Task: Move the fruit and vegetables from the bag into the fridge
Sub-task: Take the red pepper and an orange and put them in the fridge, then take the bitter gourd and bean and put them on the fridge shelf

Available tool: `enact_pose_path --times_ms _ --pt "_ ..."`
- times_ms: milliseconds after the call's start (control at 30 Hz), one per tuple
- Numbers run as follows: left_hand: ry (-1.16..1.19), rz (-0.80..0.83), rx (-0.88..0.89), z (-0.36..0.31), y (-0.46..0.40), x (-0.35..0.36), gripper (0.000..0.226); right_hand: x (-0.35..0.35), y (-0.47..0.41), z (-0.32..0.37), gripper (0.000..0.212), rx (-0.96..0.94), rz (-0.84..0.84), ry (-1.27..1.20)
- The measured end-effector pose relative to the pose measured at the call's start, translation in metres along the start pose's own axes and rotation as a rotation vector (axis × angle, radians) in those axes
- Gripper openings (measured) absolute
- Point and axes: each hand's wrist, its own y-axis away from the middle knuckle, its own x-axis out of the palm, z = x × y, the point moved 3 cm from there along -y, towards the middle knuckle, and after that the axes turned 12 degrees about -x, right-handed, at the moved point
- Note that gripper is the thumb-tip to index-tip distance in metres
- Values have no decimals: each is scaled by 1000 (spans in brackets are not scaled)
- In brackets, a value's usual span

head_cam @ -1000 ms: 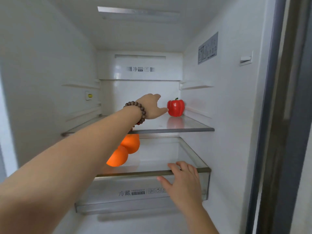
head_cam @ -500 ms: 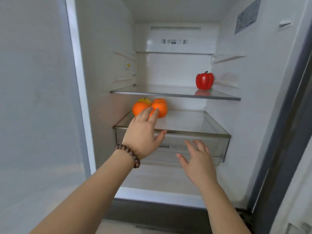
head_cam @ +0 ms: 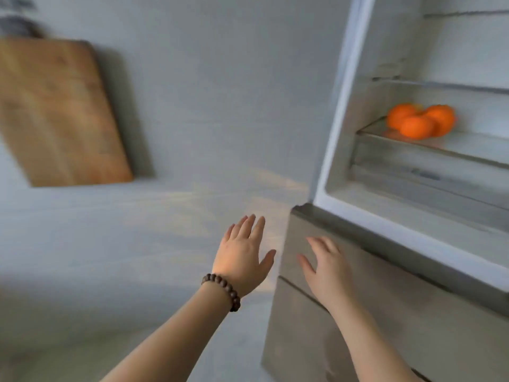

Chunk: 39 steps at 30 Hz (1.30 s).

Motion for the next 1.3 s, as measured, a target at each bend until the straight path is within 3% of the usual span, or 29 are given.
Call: enact_pose_path --times_ms 300,700,967,1300 --pt "-80 -139 -618 219 202 -68 68 129 52 223 36 -348 318 -312" --pt "-178 -444 -1325 386 421 -164 67 236 123 525 40 -902 712 -597" --pt "-314 -596 -1714 440 529 -223 69 267 173 697 38 -1264 850 -744" --pt "-414 -739 -2165 419 664 -246 68 240 308 835 38 -1660 1043 -899"
